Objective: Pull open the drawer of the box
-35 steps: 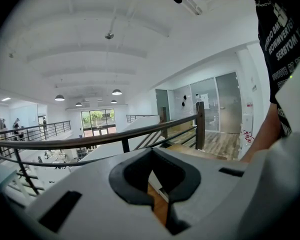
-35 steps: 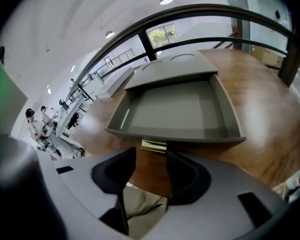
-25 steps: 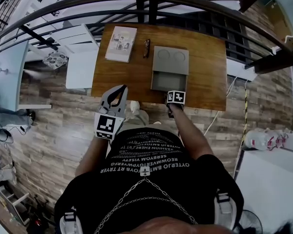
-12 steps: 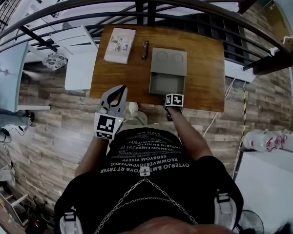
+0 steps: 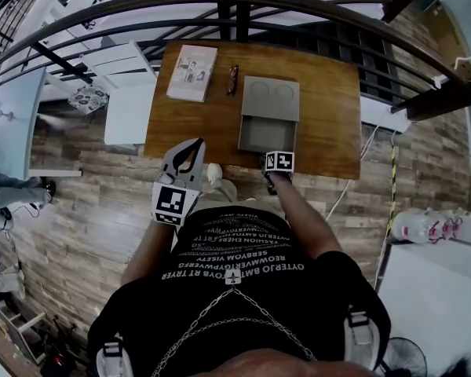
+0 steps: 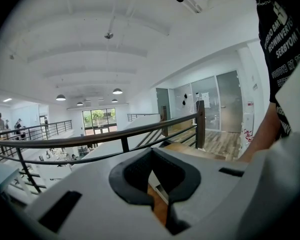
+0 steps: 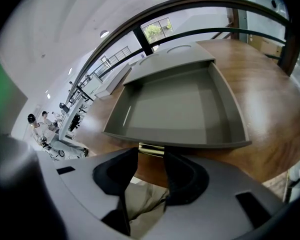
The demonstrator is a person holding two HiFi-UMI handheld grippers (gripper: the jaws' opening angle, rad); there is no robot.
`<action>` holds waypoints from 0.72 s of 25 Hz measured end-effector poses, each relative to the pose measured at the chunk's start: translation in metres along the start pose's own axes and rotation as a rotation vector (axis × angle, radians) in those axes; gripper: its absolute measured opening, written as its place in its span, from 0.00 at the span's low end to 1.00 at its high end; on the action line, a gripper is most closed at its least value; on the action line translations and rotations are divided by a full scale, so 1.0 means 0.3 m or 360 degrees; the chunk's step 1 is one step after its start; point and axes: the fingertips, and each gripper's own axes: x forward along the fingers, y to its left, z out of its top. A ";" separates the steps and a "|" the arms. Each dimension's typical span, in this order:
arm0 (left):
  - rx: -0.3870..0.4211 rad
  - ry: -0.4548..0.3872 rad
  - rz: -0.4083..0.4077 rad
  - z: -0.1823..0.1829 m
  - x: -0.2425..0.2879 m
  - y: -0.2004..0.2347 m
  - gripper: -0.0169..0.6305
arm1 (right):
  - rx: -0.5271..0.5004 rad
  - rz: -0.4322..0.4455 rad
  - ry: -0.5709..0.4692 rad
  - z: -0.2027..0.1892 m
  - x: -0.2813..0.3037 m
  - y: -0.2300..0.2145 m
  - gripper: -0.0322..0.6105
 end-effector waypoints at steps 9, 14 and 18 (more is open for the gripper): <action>0.0003 0.0017 0.0005 -0.019 -0.031 -0.031 0.03 | -0.0032 0.0004 -0.0060 0.017 -0.008 -0.023 0.30; 0.0014 0.0025 0.0008 -0.015 -0.046 -0.048 0.03 | -0.0032 0.0067 -0.0119 0.017 -0.036 -0.015 0.36; 0.0021 0.0014 0.0014 -0.003 -0.061 -0.058 0.03 | -0.0010 0.0090 -0.0161 -0.016 -0.117 -0.020 0.37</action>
